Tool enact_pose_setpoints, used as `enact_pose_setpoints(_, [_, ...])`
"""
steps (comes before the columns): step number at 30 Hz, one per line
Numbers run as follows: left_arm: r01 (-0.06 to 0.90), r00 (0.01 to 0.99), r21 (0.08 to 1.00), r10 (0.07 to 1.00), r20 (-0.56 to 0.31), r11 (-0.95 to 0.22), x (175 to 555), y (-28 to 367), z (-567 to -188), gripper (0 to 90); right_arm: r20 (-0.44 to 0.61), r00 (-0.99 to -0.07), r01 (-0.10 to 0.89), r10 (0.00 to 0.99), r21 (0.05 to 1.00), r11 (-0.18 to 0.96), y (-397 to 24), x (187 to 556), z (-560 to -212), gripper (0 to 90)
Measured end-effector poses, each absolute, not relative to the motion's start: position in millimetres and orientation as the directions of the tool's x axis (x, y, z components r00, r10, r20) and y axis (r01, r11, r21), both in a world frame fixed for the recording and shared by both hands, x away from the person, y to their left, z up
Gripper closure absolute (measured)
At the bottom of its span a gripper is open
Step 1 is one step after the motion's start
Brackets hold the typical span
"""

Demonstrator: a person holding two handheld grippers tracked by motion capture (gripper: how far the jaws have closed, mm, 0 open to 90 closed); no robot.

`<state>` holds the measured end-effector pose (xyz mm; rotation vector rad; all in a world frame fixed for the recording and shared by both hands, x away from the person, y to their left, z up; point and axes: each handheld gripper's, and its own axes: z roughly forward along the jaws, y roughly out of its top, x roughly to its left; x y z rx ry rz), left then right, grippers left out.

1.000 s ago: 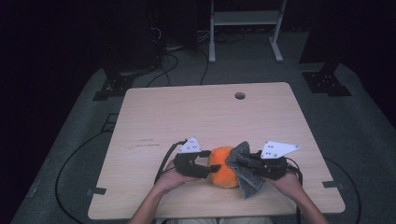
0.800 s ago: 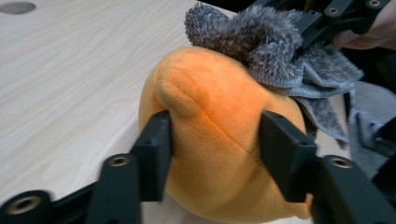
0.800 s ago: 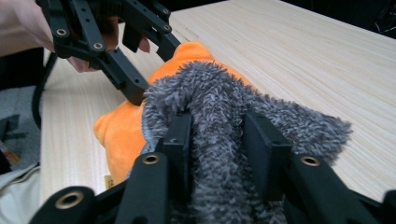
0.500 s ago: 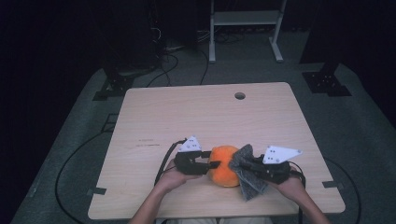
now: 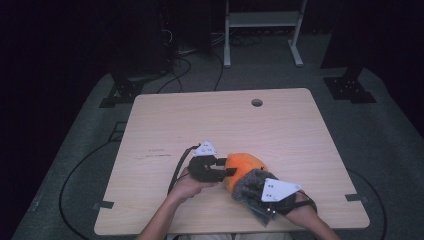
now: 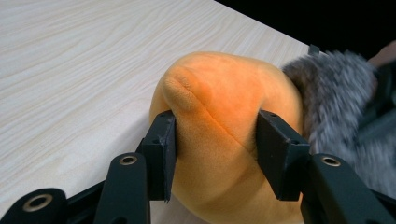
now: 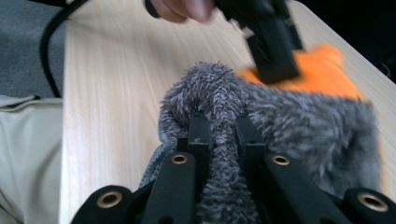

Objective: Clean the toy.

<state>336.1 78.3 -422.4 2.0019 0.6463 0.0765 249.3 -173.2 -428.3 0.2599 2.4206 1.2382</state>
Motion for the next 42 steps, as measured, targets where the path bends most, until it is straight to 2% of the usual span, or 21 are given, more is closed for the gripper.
enact_pose_setpoints(6, [0.366,0.875,0.848,0.452,-0.173,-0.383,331.0,76.4,-422.2,49.7,-0.202,-0.881,0.071,0.427,0.837,0.542,-201.0,255.0,-428.3,79.5])
enact_pose_setpoints(13, [0.267,0.912,0.853,0.405,-0.072,-0.448,321.1,71.4,-417.8,48.4,-0.181,-0.886,0.055,0.427,0.873,0.484,-187.7,261.6,-413.2,79.6])
enact_pose_setpoints(15, [0.278,0.902,0.855,0.426,-0.076,-0.437,321.6,73.5,-418.6,42.6,-0.164,-0.888,0.068,0.430,0.877,0.475,-188.6,264.6,-414.3,79.6])
enact_pose_setpoints(17, [0.330,0.876,0.842,0.471,-0.105,-0.427,324.3,74.7,-420.5,25.8,-0.147,-0.887,0.082,0.438,0.883,0.463,-189.8,265.4,-417.0,79.6])
enact_pose_setpoints(18, [0.346,0.871,0.838,0.477,-0.118,-0.423,325.2,75.0,-421.4,22.4,-0.144,-0.887,0.084,0.439,0.884,0.460,-190.4,265.8,-417.7,79.6])
enact_pose_setpoints(25, [0.354,0.887,0.828,0.437,-0.150,-0.435,321.3,74.6,-423.1,15.3,-0.120,-0.879,0.111,0.461,0.889,0.443,-196.6,267.7,-417.8,79.6])
enact_pose_setpoints(29, [0.353,0.894,0.818,0.422,-0.152,-0.453,316.3,73.9,-424.1,16.2,-0.085,-0.873,0.140,0.480,0.900,0.413,-201.3,269.9,-419.1,79.6])
enact_pose_setpoints(32, [0.330,0.898,0.825,0.421,-0.126,-0.458,314.7,72.1,-425.3,25.6,-0.076,-0.872,0.148,0.484,0.900,0.409,-200.7,270.7,-418.1,79.6])
enact_pose_setpoints(35, [0.256,0.915,0.839,0.401,-0.050,-0.480,310.6,69.2,-424.4,30.7,-0.080,-0.868,0.141,0.490,0.907,0.398,-198.8,269.4,-412.1,79.6])
enact_pose_setpoints(39, [0.124,0.937,0.831,0.339,0.082,-0.542,299.4,61.6,-421.6,31.2,-0.081,-0.871,0.129,0.484,0.913,0.386,-192.0,272.6,-398.2,79.6])
enact_pose_setpoints(42, [0.081,0.941,0.818,0.314,0.125,-0.570,294.9,58.4,-420.8,31.4,-0.104,-0.878,0.118,0.468,0.899,0.422,-178.7,276.3,-391.0,79.6])
